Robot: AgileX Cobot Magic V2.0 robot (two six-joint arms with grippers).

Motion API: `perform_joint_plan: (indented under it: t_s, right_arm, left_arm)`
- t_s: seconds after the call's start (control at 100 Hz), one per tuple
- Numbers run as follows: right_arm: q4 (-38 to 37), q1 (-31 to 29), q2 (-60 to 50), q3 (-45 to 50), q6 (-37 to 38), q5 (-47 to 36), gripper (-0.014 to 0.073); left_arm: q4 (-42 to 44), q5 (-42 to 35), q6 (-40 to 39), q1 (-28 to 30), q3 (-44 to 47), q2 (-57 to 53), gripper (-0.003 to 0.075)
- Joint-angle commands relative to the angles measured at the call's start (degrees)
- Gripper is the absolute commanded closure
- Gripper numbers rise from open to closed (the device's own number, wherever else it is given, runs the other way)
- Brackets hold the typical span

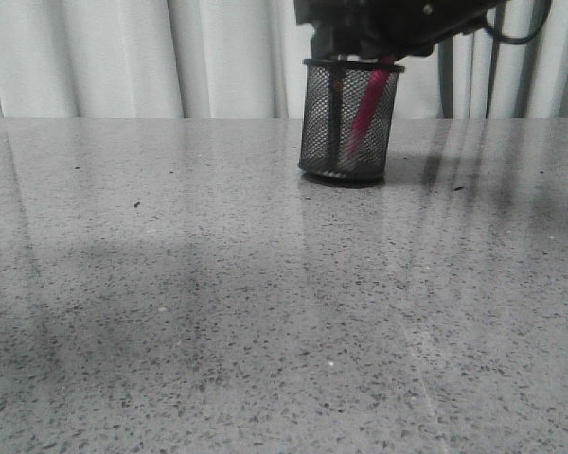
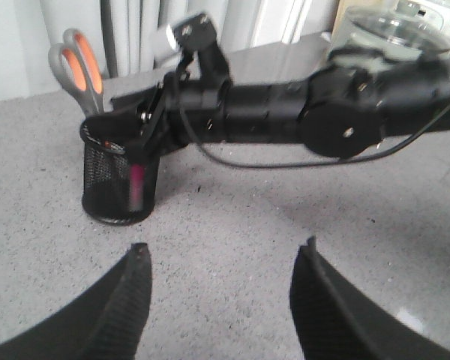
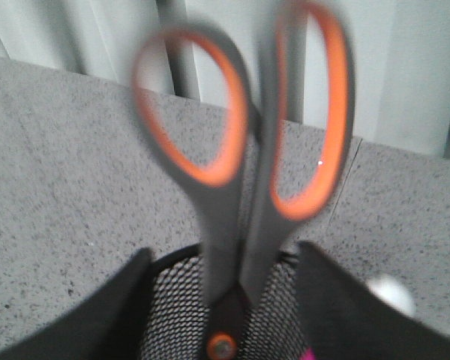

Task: Put pen and scissors into bin

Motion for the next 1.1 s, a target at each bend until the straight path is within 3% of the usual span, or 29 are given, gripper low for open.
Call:
perform_joint_plan:
  t_s: [0.0, 0.18, 0.3, 0.39, 0.52, 0.65, 0.79, 0.939, 1.089]
  right_arm:
    - [0.8, -0.46, -5.62, -1.42, -0.37, -2.39, 0.0043]
    - [0.37, -0.46, -14.19, -1.42, -0.37, 0.37, 0.0072]
    - [0.21, -0.46, -22.0, -1.42, -0.37, 4.66, 0.015]
    - [-0.76, -0.46, -28.72, -1.34, -0.37, 9.68, 0.0302]
    - [-2.5, -0.46, -40.12, 1.07, -0.37, 16.47, 0.0664]
    - [-3.95, -0.46, -52.7, 7.24, -0.37, 20.35, 0.066]
    - [-5.49, -0.46, -68.31, 16.18, -0.37, 29.48, 0.066]
    - [-6.05, -0.46, -81.46, 23.66, -1.63, 42.33, 0.0666]
    - [-4.55, -0.36, -88.44, 27.24, -2.97, 46.08, 0.0666]
  left_arm:
    - [-0.84, -4.41, 0.06, -0.4, 0.15, -1.22, 0.0352]
    - [-2.01, -8.4, -1.06, -0.4, 5.94, -4.25, 0.0353]
    - [-2.06, -11.93, -3.04, -0.4, 9.7, -7.06, 0.0354]
    - [-2.32, -14.62, -3.32, -0.4, 12.46, -9.72, 0.0393]
    - [-2.69, -18.18, -3.32, -0.4, 15.6, -14.01, 0.0535]
    - [-2.69, -24.93, -3.32, -0.4, 20.08, -18.39, 0.0668]
    - [-2.69, -30.23, -3.32, -0.4, 25.52, -22.17, 0.0736]
    - [-2.91, -29.94, -3.32, -0.4, 28.22, -23.22, 0.074]
    - [-4.01, -29.94, -3.32, -0.4, 28.46, -23.22, 0.074]
